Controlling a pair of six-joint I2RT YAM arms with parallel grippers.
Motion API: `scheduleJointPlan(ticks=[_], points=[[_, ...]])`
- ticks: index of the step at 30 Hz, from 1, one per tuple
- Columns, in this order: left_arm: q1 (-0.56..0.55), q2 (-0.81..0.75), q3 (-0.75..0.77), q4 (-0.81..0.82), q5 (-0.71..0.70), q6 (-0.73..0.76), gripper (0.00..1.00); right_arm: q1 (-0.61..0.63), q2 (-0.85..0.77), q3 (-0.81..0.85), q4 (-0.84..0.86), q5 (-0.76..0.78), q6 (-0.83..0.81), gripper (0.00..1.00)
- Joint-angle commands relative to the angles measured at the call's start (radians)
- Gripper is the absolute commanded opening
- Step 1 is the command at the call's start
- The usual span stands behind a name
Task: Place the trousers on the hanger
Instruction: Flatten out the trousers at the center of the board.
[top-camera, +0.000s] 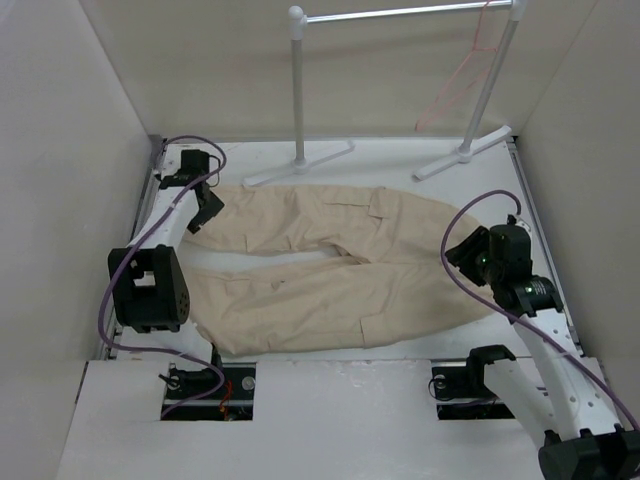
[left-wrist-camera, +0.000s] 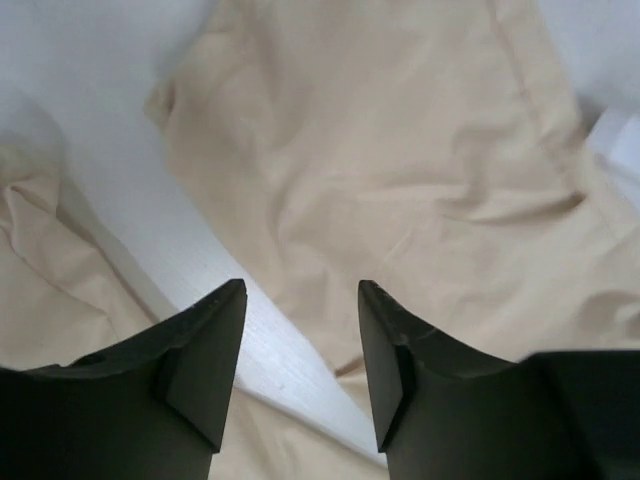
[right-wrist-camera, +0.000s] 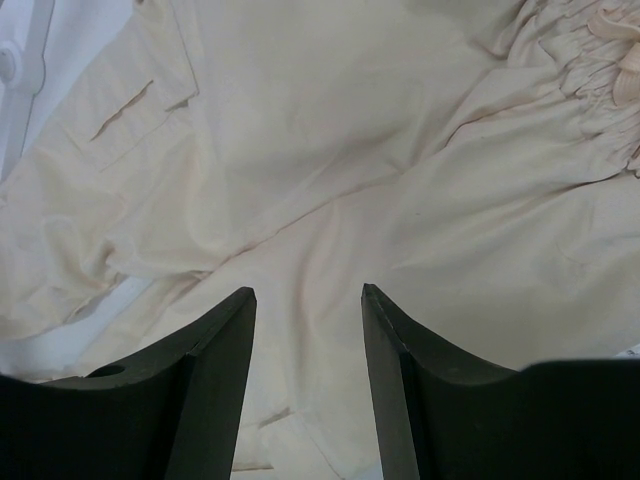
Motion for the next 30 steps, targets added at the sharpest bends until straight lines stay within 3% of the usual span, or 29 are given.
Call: scheduleJointPlan(ticks=[1, 4, 9, 12, 15, 18, 22, 24, 28, 30], points=[[-0.016, 0.016, -0.069, -0.123, -0.057, 0.109, 0.5, 0.004, 0.014, 0.025, 0.049, -0.001, -0.005, 0.53], [0.035, -0.084, -0.158, -0.048, -0.037, 0.093, 0.52, 0.013, 0.026, 0.041, 0.054, -0.008, -0.008, 0.53], [0.2, -0.233, -0.272, 0.112, 0.067, -0.01, 0.47, 0.052, 0.034, 0.035, 0.069, -0.01, 0.005, 0.52], [0.289, -0.186, -0.278, 0.158, 0.165, -0.105, 0.47, 0.07, 0.034, 0.012, 0.073, -0.01, 0.005, 0.38], [0.303, -0.121, -0.25, 0.235, 0.19, -0.142, 0.49, 0.07, 0.032, 0.002, 0.069, -0.017, -0.005, 0.25], [0.302, -0.023, -0.192, 0.27, 0.199, -0.163, 0.53, 0.072, 0.032, 0.0, 0.067, -0.037, -0.011, 0.26], [0.294, 0.084, -0.126, 0.296, 0.239, -0.179, 0.53, 0.082, 0.032, -0.001, 0.063, -0.05, -0.014, 0.35], [0.285, 0.113, -0.117, 0.311, 0.235, -0.188, 0.46, 0.093, 0.028, -0.006, 0.063, -0.045, -0.012, 0.4], [0.296, 0.146, -0.114, 0.282, 0.194, -0.219, 0.13, 0.061, 0.013, -0.014, 0.058, -0.027, -0.018, 0.57], [0.312, 0.129, -0.117, 0.275, 0.171, -0.228, 0.07, 0.003, 0.034, 0.001, 0.066, -0.031, -0.021, 0.63]])
